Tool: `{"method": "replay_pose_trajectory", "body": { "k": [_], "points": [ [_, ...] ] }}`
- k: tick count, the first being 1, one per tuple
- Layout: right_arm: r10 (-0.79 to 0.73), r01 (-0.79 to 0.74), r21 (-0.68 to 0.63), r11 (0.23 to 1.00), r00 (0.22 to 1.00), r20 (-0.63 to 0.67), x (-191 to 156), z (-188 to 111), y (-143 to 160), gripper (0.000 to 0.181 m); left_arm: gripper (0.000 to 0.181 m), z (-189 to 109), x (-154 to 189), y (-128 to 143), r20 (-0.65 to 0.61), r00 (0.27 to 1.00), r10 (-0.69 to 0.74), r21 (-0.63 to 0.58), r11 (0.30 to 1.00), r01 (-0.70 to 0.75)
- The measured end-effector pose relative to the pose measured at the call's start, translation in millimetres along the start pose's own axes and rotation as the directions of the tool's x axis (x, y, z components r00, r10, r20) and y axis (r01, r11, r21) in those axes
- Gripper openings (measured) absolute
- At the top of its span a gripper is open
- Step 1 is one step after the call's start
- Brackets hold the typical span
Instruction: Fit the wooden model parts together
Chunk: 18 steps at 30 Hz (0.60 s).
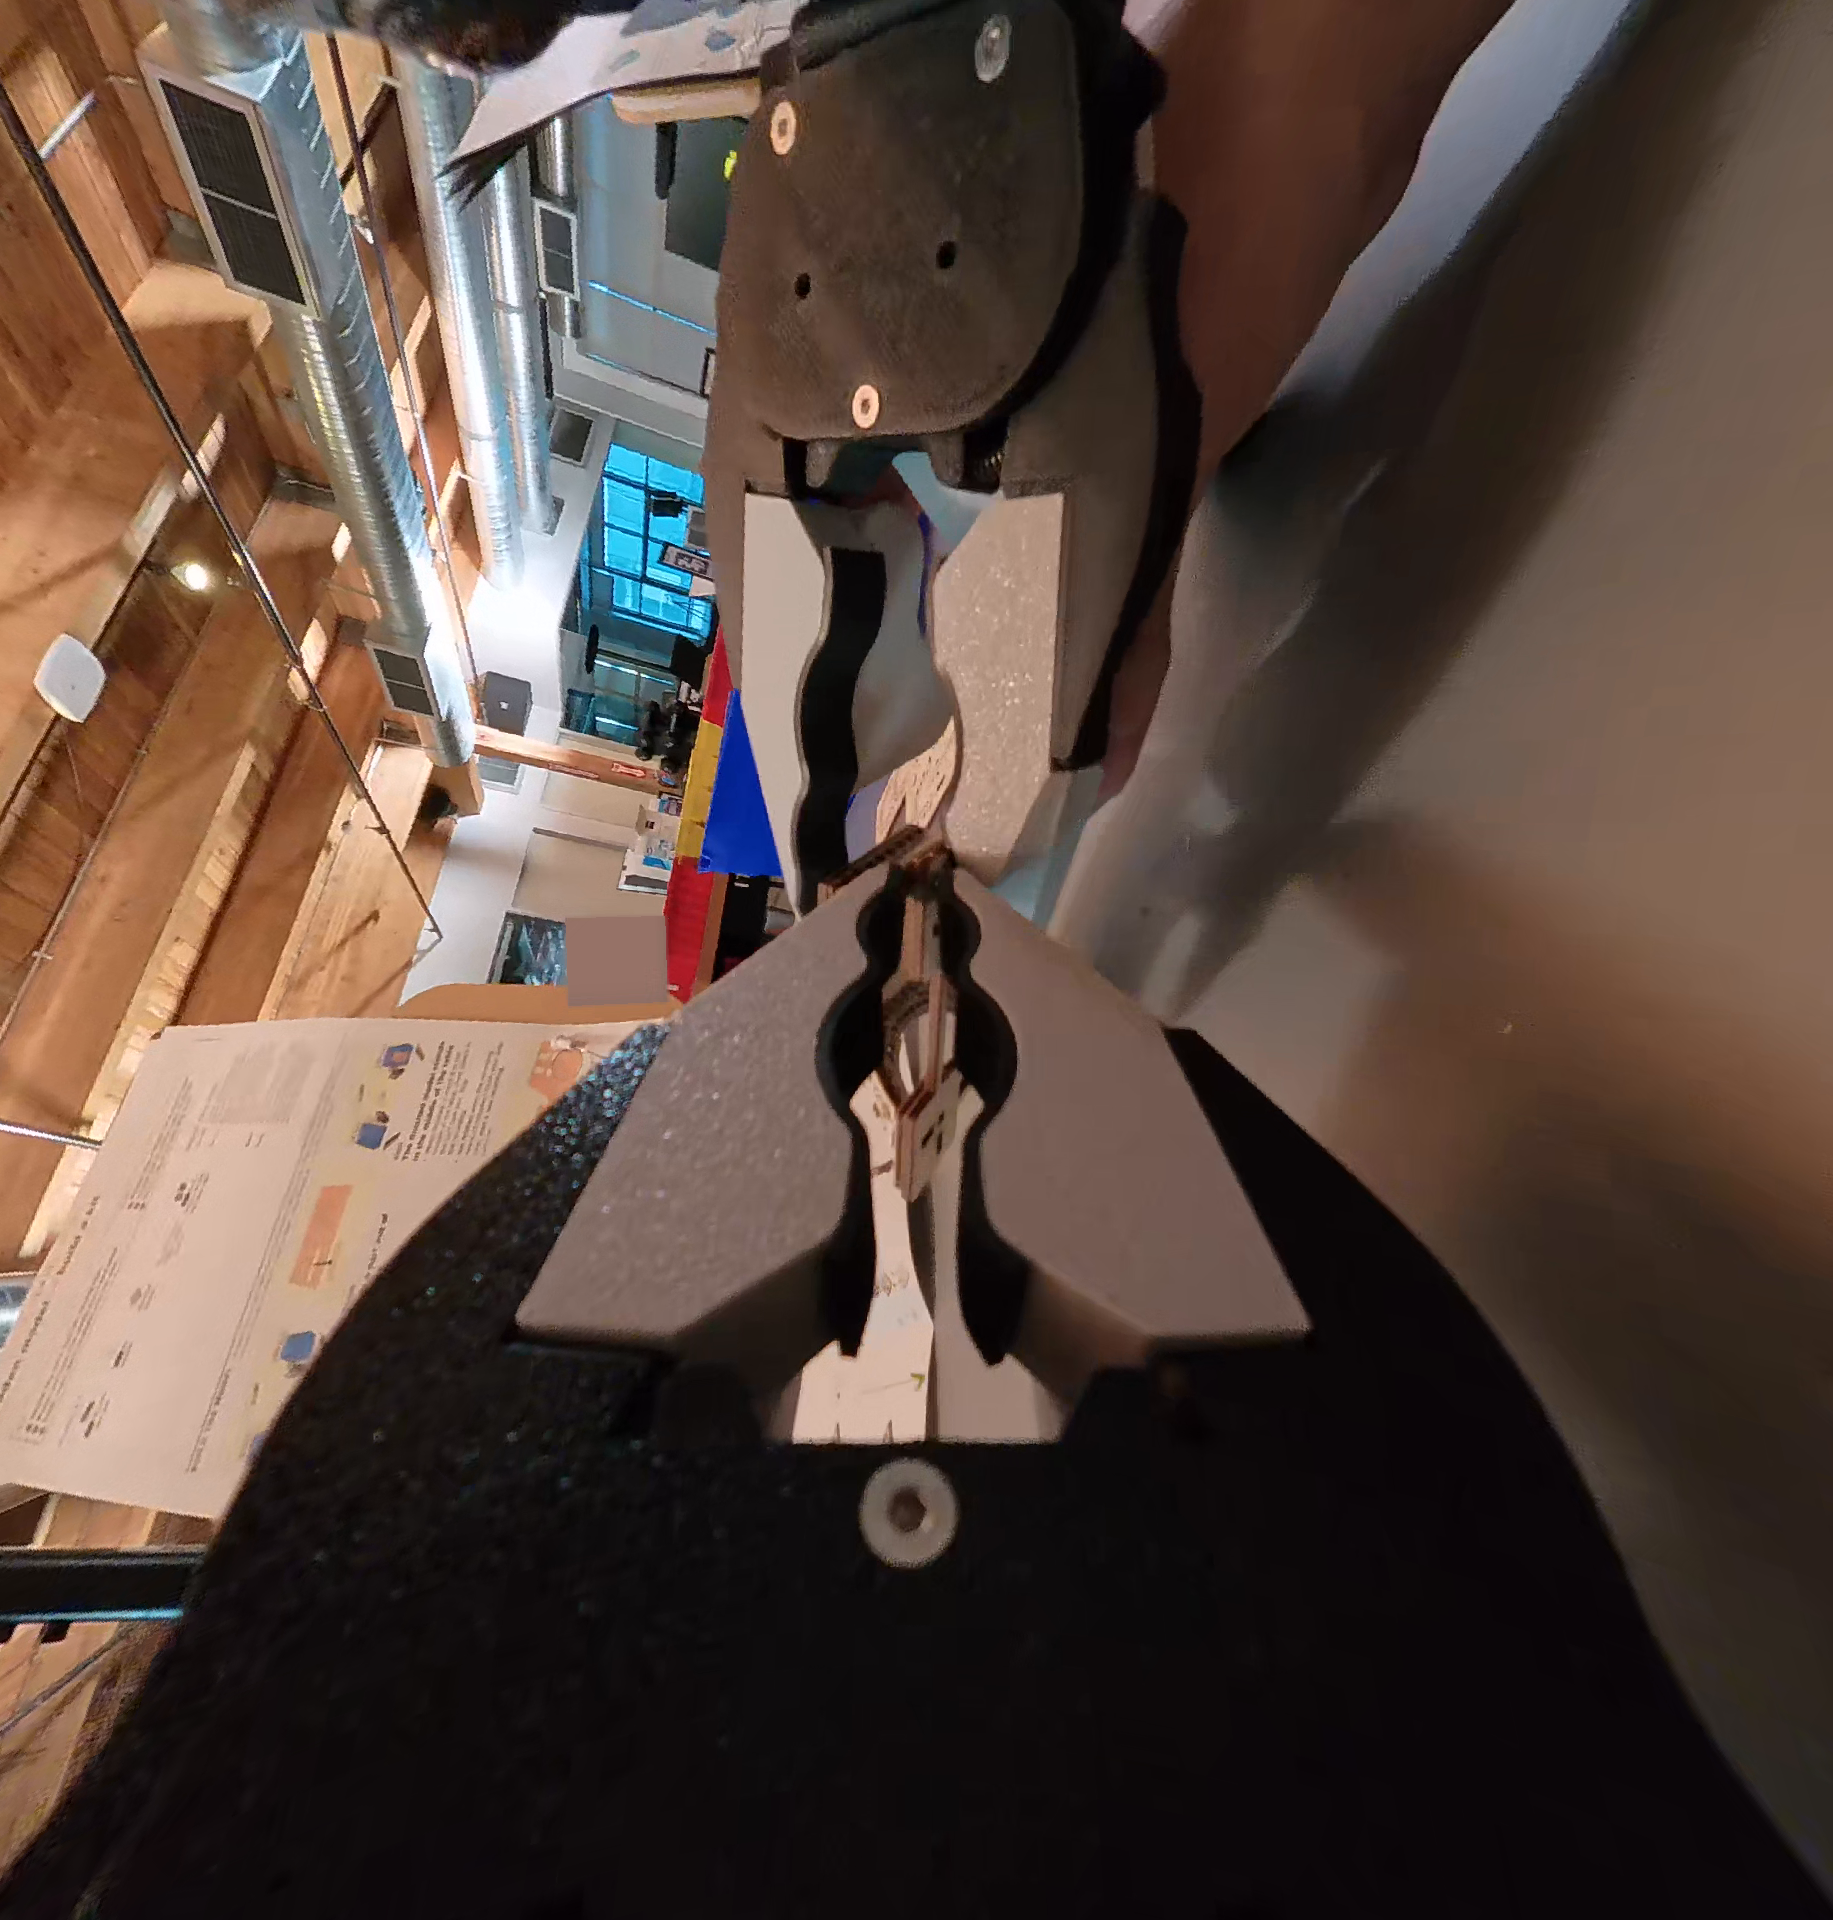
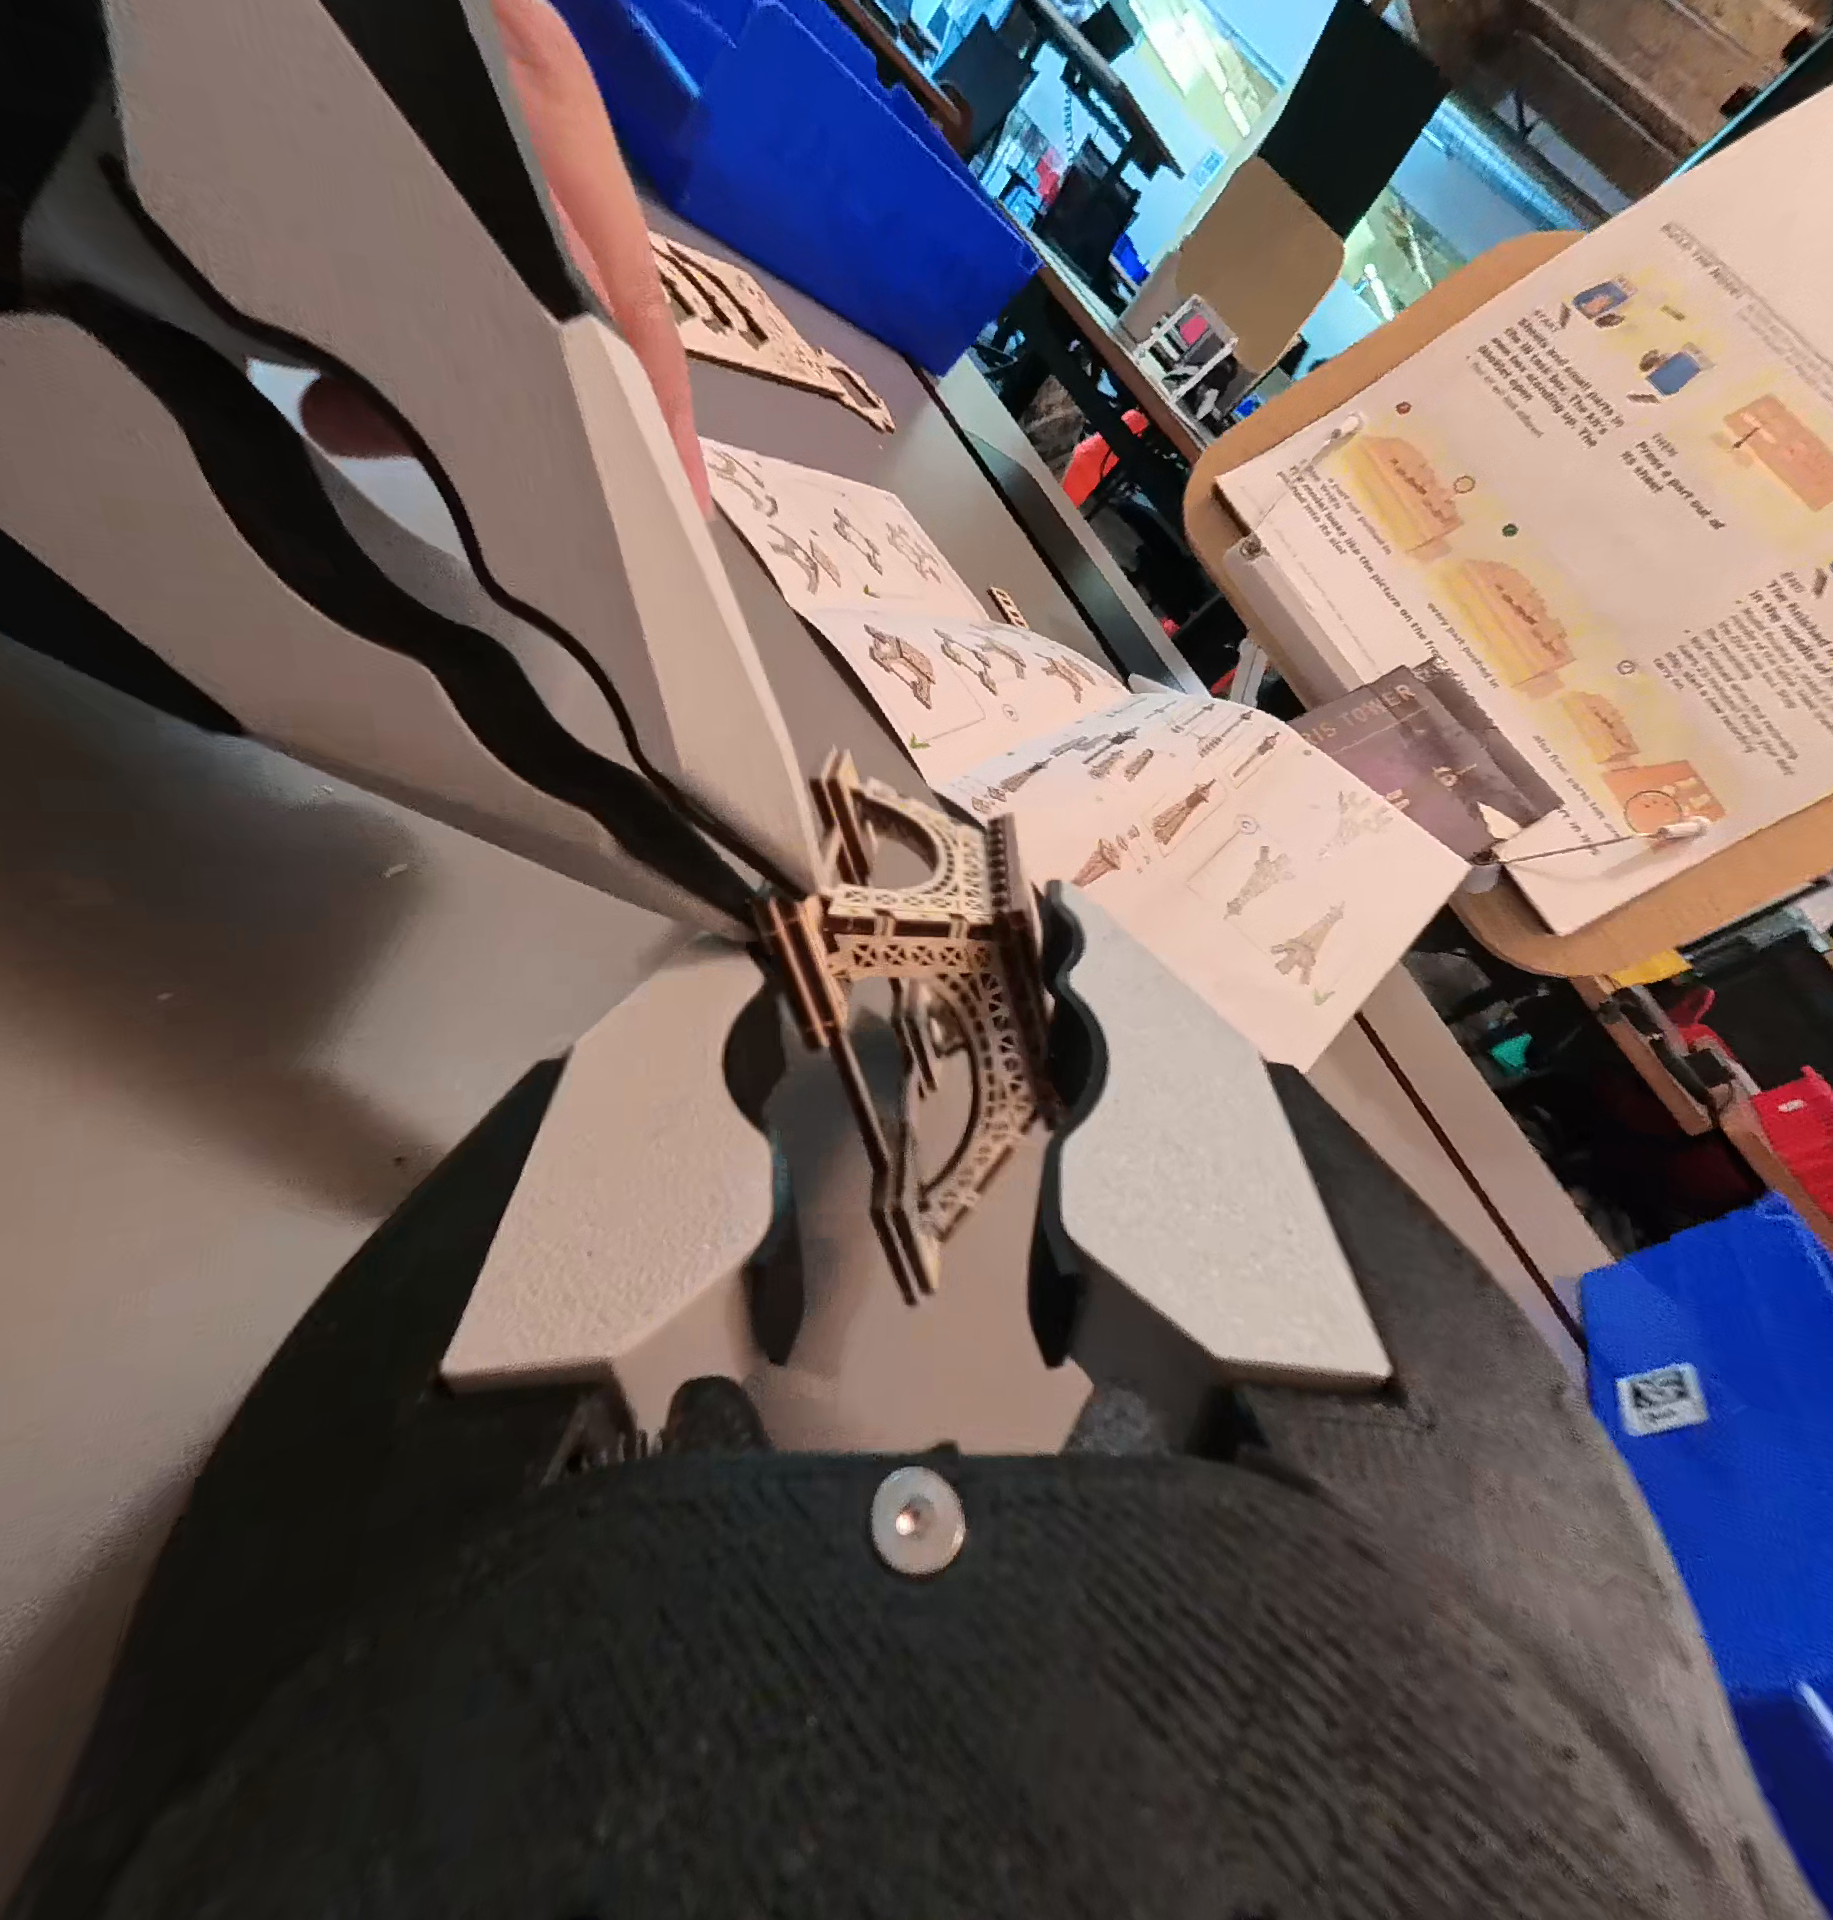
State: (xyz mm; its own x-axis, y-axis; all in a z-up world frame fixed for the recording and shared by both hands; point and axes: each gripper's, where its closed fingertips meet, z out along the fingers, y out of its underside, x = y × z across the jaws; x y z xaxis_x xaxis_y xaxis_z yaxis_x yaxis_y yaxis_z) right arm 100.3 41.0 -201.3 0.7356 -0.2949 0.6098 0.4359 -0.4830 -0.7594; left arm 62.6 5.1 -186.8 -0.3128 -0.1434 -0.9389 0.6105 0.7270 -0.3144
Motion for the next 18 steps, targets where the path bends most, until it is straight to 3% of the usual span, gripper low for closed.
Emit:
{"method": "replay_pose_trajectory", "body": {
  "k": [18],
  "points": [
    [-0.199,0.19,-0.109,0.976,0.977,-0.071,-4,3,11,0.04,0.003,2,11,8,-0.042,0.999,-0.006,-0.03,1.0,0.004]
  ]
}}
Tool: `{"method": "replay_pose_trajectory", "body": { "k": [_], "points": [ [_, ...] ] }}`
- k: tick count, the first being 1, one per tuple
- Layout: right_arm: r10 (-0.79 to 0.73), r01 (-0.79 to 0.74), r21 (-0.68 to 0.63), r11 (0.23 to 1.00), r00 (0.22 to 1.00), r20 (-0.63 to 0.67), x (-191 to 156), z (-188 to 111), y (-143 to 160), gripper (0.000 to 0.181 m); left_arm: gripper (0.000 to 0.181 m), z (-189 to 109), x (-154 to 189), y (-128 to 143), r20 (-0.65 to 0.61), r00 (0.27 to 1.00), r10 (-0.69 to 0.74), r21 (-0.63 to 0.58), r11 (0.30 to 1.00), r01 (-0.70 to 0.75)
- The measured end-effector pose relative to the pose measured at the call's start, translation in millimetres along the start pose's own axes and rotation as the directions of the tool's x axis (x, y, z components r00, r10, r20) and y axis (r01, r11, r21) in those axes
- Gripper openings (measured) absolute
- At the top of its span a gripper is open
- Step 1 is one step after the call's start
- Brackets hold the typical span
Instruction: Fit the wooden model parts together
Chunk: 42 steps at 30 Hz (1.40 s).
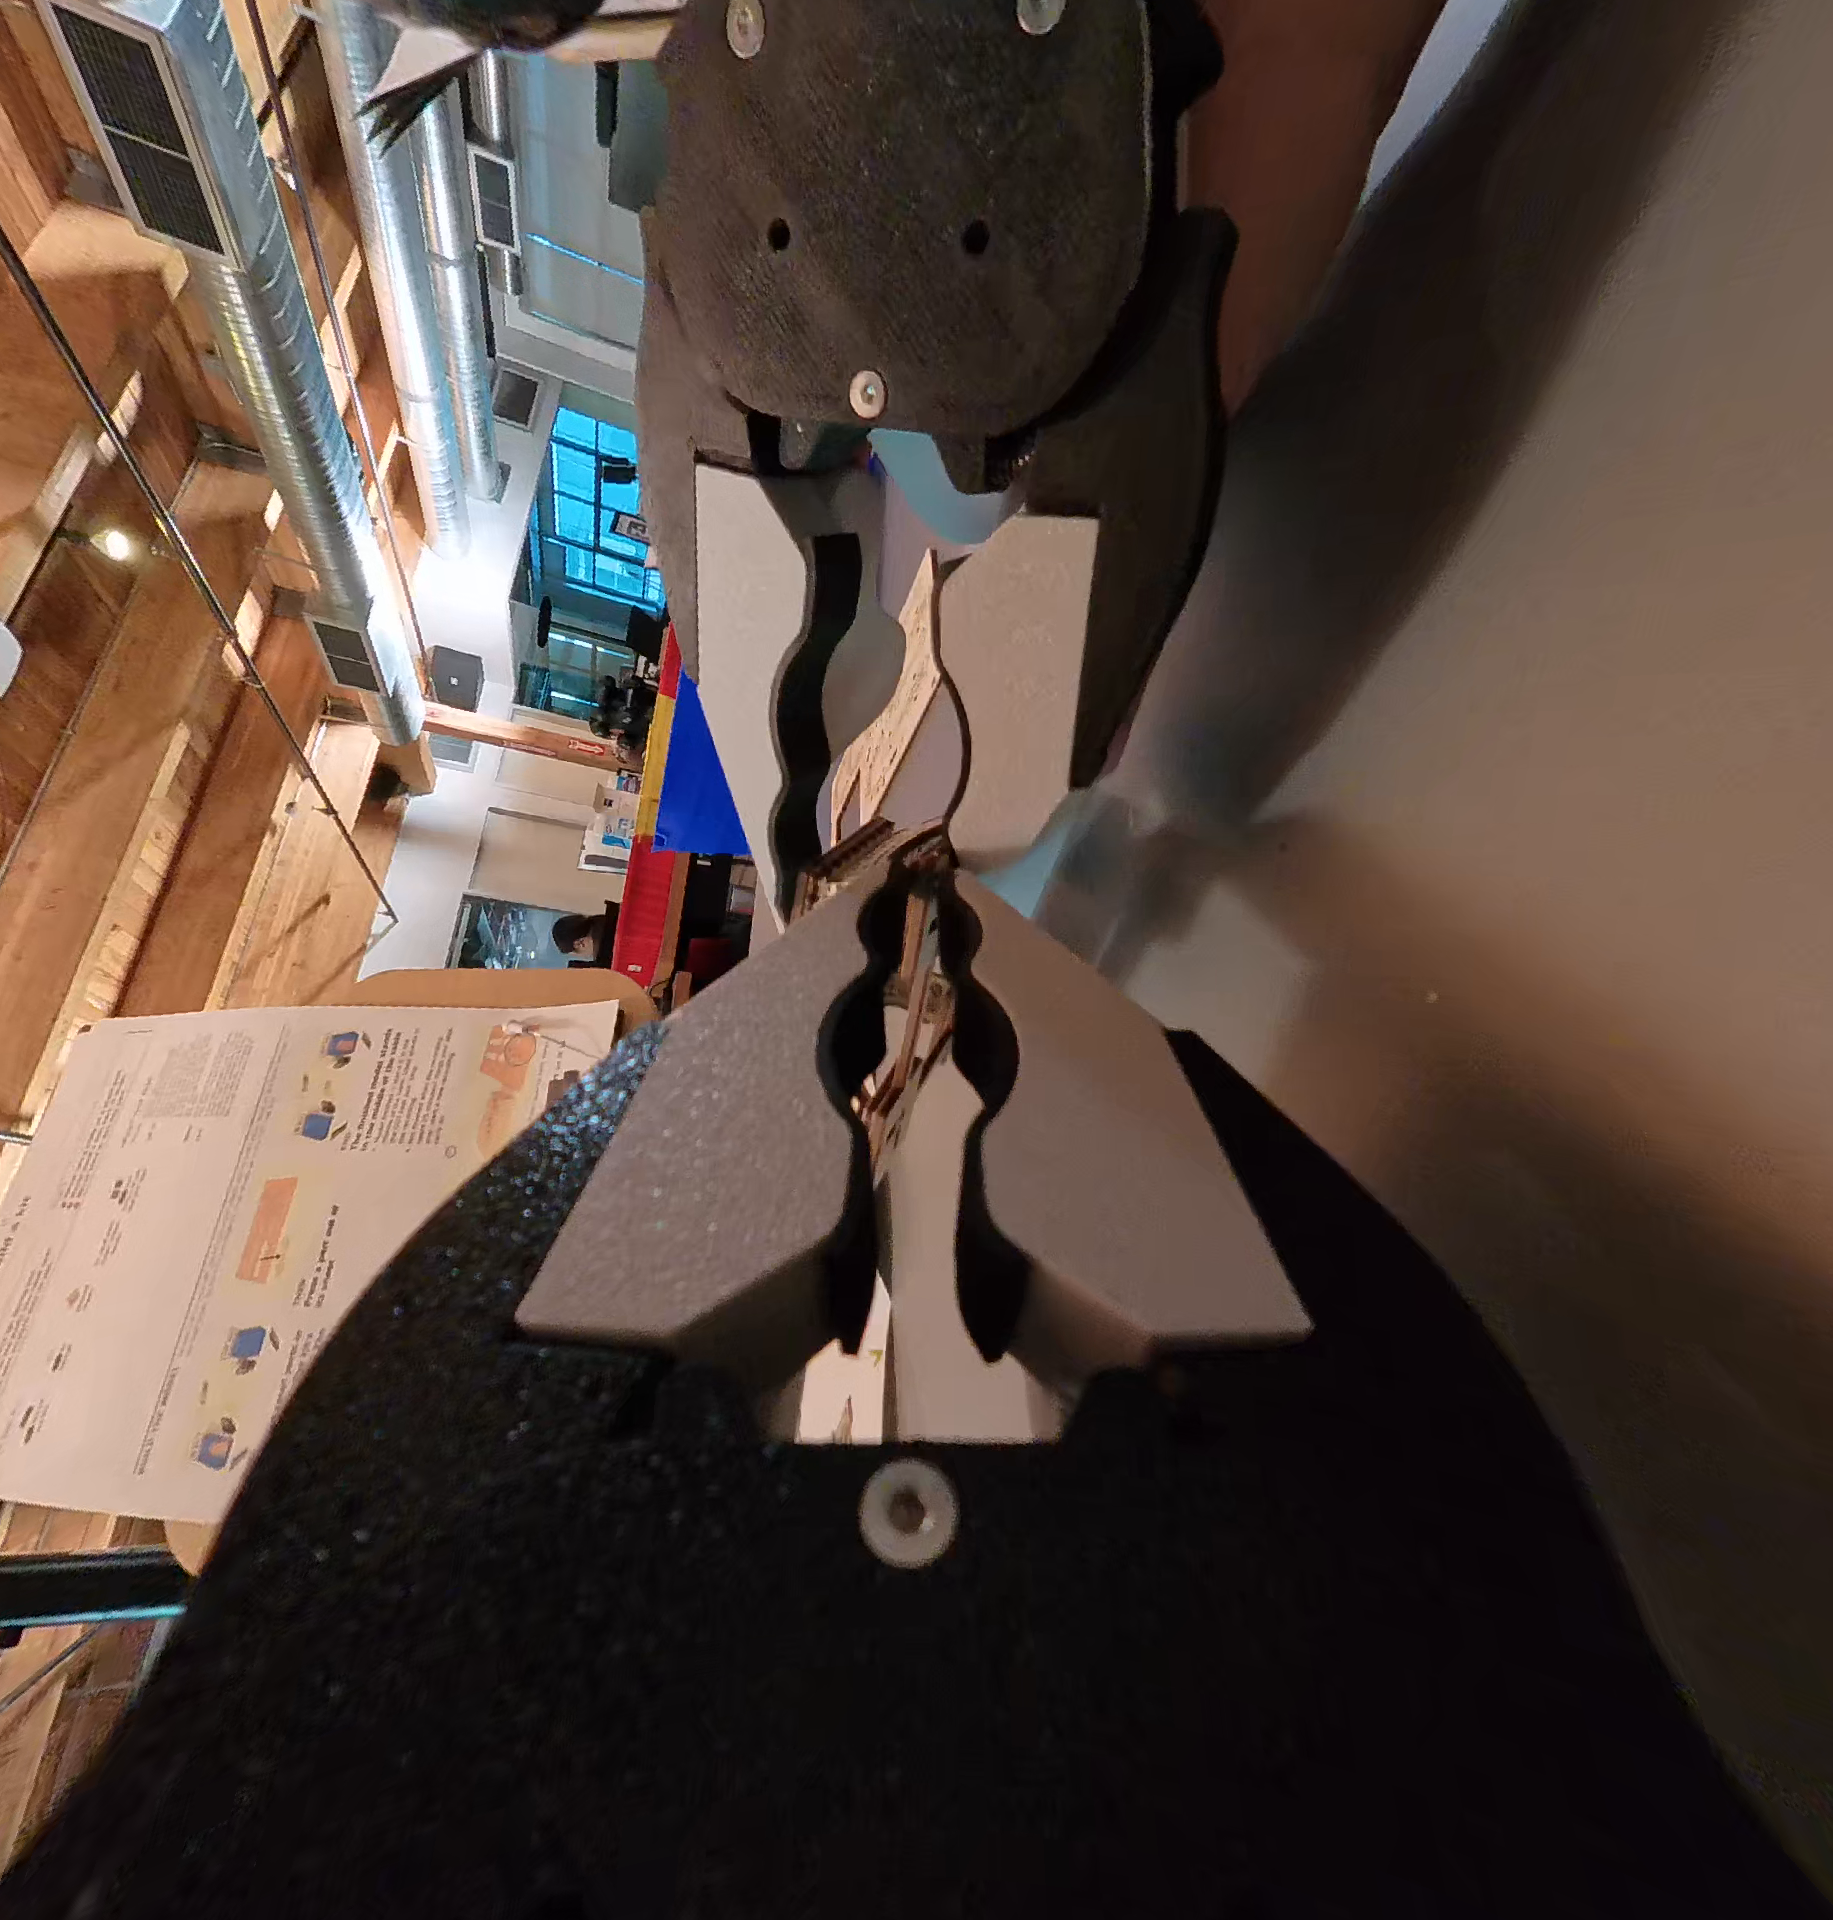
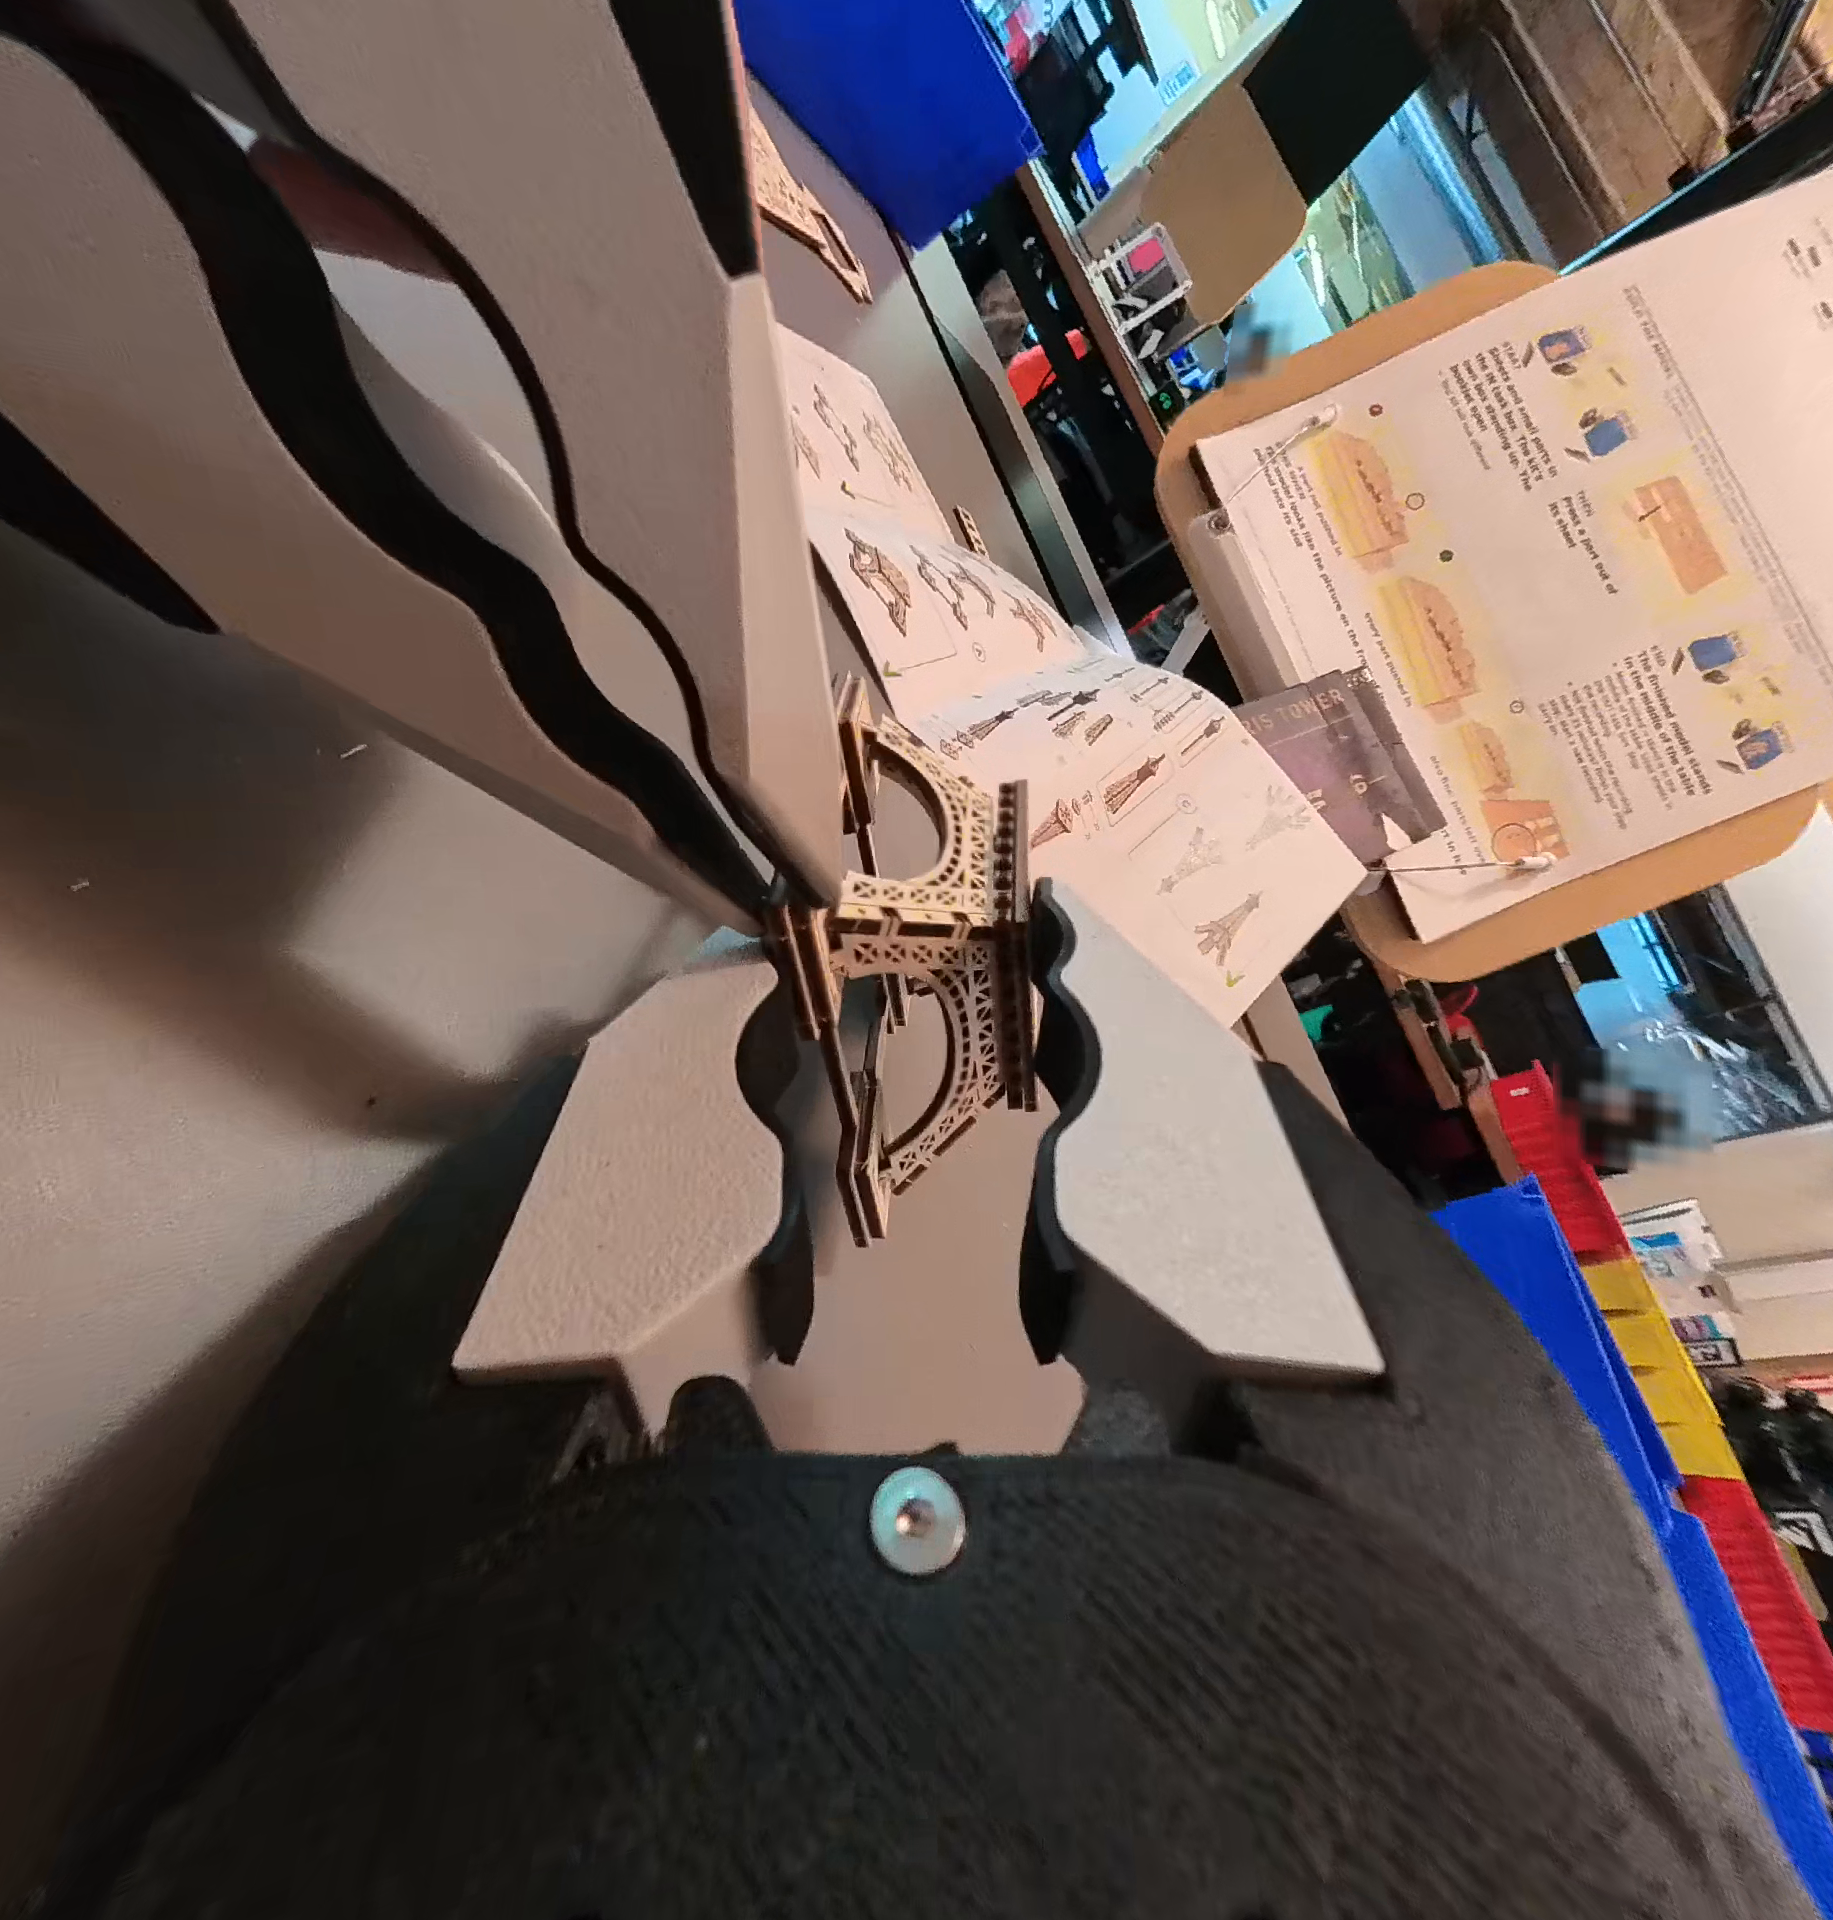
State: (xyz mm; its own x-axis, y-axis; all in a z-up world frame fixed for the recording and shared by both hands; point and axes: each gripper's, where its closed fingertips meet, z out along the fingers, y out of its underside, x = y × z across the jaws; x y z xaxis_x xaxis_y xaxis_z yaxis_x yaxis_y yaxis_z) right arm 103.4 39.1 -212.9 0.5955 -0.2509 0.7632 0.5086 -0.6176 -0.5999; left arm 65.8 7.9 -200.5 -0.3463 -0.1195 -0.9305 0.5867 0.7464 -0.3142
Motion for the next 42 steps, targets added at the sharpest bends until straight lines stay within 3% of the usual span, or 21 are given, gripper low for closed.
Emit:
{"method": "replay_pose_trajectory", "body": {
  "k": [5,11,16,20,33,42],
  "points": [
    [-0.086,0.085,-0.046,0.995,0.996,-0.025,-2,2,3,0.04,0.002,0,4,4,-0.005,1.0,-0.004,-0.022,1.0,0.004],
    [-0.079,0.077,-0.058,0.995,0.996,-0.042,-1,4,3,0.039,0.003,1,4,8,-0.014,0.998,-0.054,-0.017,0.998,0.054],
    [0.026,-0.026,-0.001,1.0,1.0,-0.017,4,2,2,0.041,0.004,2,-3,5,0.026,1.0,-0.017,0.009,1.0,0.017],
    [-0.018,0.018,-0.004,1.0,1.0,-0.018,0,2,0,0.04,0.004,-1,-2,19,0.042,0.998,0.05,-0.061,0.997,-0.048],
    [-0.01,0.01,0.048,0.999,1.0,0.007,-6,2,-8,0.051,0.002,-1,2,22,0.03,0.997,0.065,-0.093,0.994,-0.062],
    [-0.062,0.062,0.003,0.998,0.998,0.007,-6,2,-1,0.041,0.002,1,6,23,0.014,0.999,0.053,-0.1,0.994,-0.051]
  ]
}}
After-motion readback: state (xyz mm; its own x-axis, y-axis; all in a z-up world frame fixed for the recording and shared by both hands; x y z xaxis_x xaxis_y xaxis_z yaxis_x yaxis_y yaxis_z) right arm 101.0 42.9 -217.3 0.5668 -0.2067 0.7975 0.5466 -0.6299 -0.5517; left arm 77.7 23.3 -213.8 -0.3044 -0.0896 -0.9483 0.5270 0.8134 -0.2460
